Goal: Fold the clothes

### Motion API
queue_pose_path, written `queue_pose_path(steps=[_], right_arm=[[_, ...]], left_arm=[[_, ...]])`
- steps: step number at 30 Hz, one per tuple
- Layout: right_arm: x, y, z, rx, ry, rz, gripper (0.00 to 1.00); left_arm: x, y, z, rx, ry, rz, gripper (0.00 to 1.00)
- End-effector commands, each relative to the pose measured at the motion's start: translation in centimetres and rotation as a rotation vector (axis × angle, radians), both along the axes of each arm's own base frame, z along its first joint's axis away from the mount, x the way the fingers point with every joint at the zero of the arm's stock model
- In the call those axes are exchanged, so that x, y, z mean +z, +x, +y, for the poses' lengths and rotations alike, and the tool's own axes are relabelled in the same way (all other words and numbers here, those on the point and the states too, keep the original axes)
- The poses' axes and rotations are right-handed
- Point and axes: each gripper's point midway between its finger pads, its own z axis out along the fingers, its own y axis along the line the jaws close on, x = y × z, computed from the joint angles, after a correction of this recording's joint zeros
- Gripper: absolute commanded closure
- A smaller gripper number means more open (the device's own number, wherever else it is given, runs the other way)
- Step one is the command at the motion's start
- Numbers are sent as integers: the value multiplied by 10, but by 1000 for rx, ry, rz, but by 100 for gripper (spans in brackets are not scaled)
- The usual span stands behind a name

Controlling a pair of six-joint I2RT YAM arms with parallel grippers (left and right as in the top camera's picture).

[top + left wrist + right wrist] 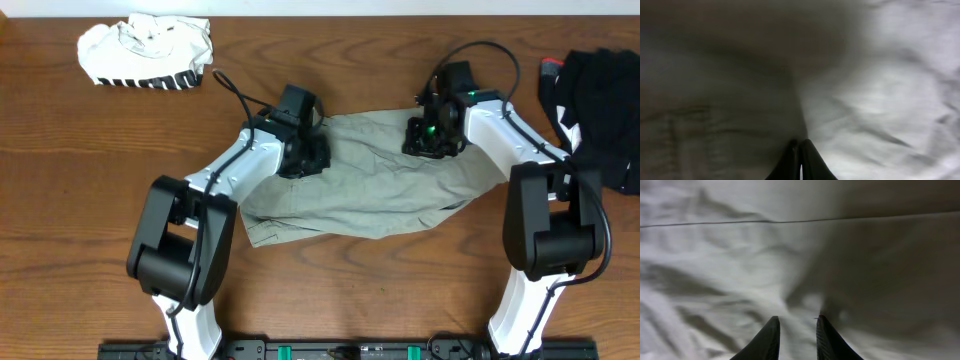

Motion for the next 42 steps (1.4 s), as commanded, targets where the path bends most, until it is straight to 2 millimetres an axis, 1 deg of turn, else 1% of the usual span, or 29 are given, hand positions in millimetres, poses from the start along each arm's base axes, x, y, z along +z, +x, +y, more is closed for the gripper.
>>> queue_pose_path(steps=[1,4,8,12,14,17,18,20,21,23,25,26,27,28,30,32,33,35,36,37,38,40,42], right_arm=[[-7,4,-33,-39,-101,-7,76],[-9,6,-54,-55,-164,-10,76],[-13,4,-76,-59,-192,5,75],[-15,6,-103,-107,-228,6,75],[-16,6,-117,-144,-247,11,77],[-16,2,-147,-248,-310,35,82],[-16,-1,-158,-285,-334,49,83],[-15,-6,-169,-327,-353,71,84],[-14,-9,-175,-354,-358,89,86],[-9,-13,-181,-387,-354,110,90],[3,-11,-183,-405,-350,110,94],[11,-9,-183,-406,-348,100,93],[20,-7,-182,-406,-346,88,93],[34,-3,-179,-403,-336,63,92],[59,7,-165,-371,-289,-5,90],[88,20,-134,-281,-176,-107,85],[101,26,-116,-235,-113,-156,82],[117,33,-80,-125,-6,-223,76],[120,32,-65,-86,31,-231,75],[119,29,-47,-48,61,-223,73],[114,26,-36,-23,69,-207,72],[99,12,-8,36,83,-139,71],[81,-9,17,94,92,-48,72]], left_arm=[[-18,1,20,-6,46,31,94],[-29,-2,33,-17,72,64,94],[-36,-5,61,23,152,96,94],[-37,-7,76,27,161,117,94],[-37,-7,82,38,164,127,94],[-37,-10,89,40,168,142,94],[-35,-11,91,25,171,143,94],[-32,-11,94,13,173,137,94],[-27,-11,95,15,172,131,94],[-17,-8,96,22,167,109,94],[0,-5,97,27,159,71,94],[7,-3,96,28,156,53,94],[19,-2,96,27,151,27,94],[30,-1,96,29,145,-1,94],[51,1,93,28,134,-54,94],[71,3,91,31,119,-108,94],[77,4,90,40,112,-124,94],[83,5,86,68,96,-134,94],[83,5,83,81,87,-127,94],[81,3,78,80,72,-114,95],[79,1,73,70,55,-103,94],[74,-11,52,23,-16,-46,94],[69,-30,34,-7,-75,41,94]])
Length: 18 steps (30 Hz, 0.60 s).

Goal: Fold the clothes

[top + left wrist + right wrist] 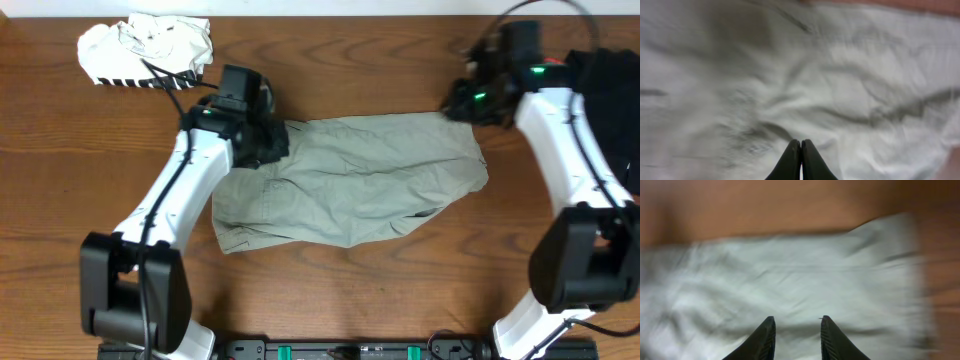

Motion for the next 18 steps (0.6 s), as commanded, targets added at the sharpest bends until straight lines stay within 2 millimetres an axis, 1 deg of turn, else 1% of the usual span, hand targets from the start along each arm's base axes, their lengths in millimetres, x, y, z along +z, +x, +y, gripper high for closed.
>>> queue_pose_path(steps=[1,3,5,6,8,12,15,18], right_arm=[[-34,-33,49,135,67,147,73],[-51,-51,73,196,78,212,73],[-65,-62,90,229,74,246,73],[-76,-68,96,221,51,275,73],[-91,-74,96,180,4,320,75],[-108,-87,98,157,-11,381,76],[-116,-97,90,145,-20,417,73],[-128,-107,76,125,-62,454,71]], left_arm=[[-12,-32,-37,-58,-121,157,94],[-19,-47,-49,-92,-120,203,94],[-26,-54,-59,-112,-114,223,94],[-28,-58,-64,-125,-110,232,94],[-34,-62,-69,-142,-93,241,94],[-48,-66,-63,-136,-37,269,94],[-61,-73,-58,-128,-18,320,94],[-81,-84,-51,-120,14,390,94]])
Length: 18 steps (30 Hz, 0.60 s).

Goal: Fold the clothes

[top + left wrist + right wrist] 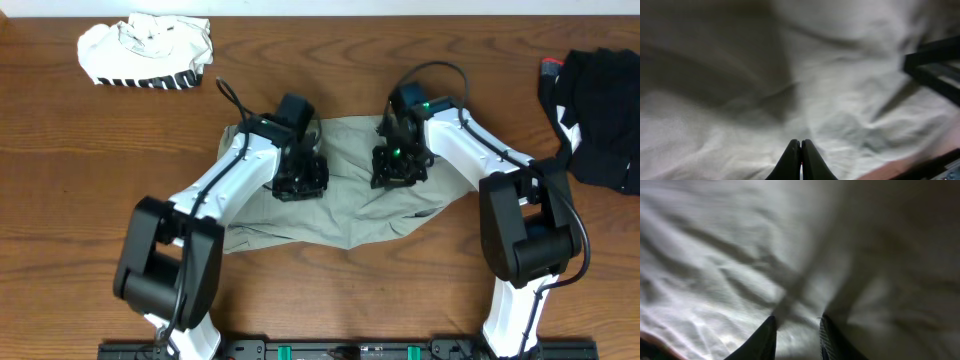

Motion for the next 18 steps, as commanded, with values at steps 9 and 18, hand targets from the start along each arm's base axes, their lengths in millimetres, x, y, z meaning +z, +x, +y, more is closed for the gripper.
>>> queue_pose_path(steps=[9,18], right_arm=[[-24,-15,-74,-85,-261,65,73],[-6,0,-118,-129,-411,45,71]], left_arm=[[-52,-33,69,22,357,160,94],[-46,-44,120,54,529,225,94]])
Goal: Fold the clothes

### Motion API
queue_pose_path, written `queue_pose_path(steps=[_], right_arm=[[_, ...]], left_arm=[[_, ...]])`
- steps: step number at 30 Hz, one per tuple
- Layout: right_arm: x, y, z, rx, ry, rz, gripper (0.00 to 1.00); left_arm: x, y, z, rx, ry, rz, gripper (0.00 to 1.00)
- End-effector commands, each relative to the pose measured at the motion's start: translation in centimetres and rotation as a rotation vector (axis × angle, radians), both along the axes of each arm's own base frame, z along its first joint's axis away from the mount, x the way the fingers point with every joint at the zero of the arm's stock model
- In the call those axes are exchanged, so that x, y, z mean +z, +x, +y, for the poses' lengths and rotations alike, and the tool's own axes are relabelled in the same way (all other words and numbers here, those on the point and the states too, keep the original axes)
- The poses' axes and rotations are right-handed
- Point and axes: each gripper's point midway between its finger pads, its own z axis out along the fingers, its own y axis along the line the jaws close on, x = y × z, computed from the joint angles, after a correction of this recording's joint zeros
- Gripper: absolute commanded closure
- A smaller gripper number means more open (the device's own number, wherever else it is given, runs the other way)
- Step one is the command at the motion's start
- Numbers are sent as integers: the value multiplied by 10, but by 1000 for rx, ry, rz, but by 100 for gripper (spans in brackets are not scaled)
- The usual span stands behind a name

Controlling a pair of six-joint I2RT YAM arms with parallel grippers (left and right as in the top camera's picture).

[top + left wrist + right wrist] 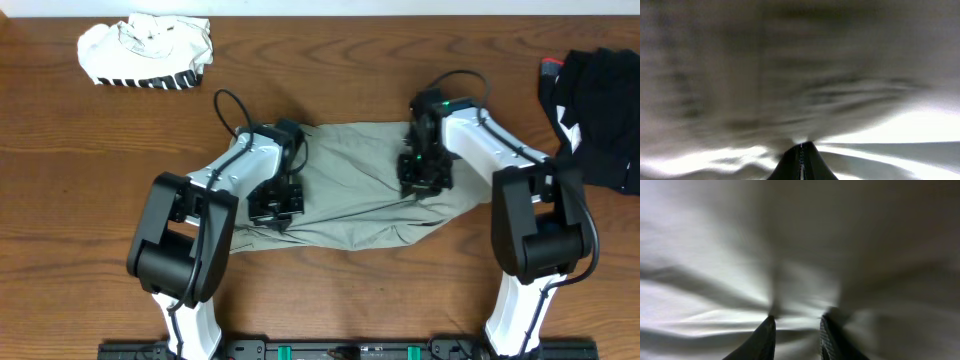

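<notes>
A grey-green garment (350,190) lies spread and wrinkled across the middle of the wooden table (90,220). My left gripper (276,203) rests on its left part, near the front edge of the cloth. In the left wrist view that gripper (801,145) is shut, its tips touching the blurred cloth (850,75). My right gripper (424,172) is down on the garment's right part. It (797,319) stands open, both fingertips pressed on the cloth (715,280), and nothing shows gripped between them.
A crumpled white shirt with black stripes (145,50) lies at the back left. A heap of black clothes (600,100) sits at the right edge. Bare wood lies in front of the garment and to its left.
My left gripper has shifted from the garment's middle toward its front left. My right gripper has gone a little to the right. Both stay down on the cloth, left shut, right open.
Both grippers first rested on the garment's back half, either side of its middle. Then they stood far apart at its back corners, the cloth drawn out wider. Then both were close together near the middle, and now they sit apart again, farther forward.
</notes>
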Motion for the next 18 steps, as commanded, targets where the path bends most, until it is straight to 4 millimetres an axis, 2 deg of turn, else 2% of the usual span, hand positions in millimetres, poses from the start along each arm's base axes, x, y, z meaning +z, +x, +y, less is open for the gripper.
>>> queue_pose_path(steps=[1,5,7,10,12,14,16,17,18], right_arm=[[6,18,-59,-31,-243,-48,71],[28,26,-74,-49,-289,-58,73],[43,33,-81,-62,-303,-78,73],[69,38,-100,-109,-366,-123,72],[86,38,-111,-134,-380,-155,68],[98,38,-111,-163,-332,-182,63],[102,38,-100,-107,-226,-188,50],[103,36,-93,-63,-169,-181,42],[101,33,-90,-29,-122,-171,36]], left_arm=[[-2,1,46,14,176,-1,94],[9,6,56,49,177,-3,94],[20,12,57,61,170,-35,94],[45,22,60,63,171,-124,94],[63,25,60,67,160,-190,94],[81,28,60,75,139,-254,94],[95,29,57,82,111,-302,83],[101,28,55,85,93,-319,70],[105,28,53,87,76,-331,65]])
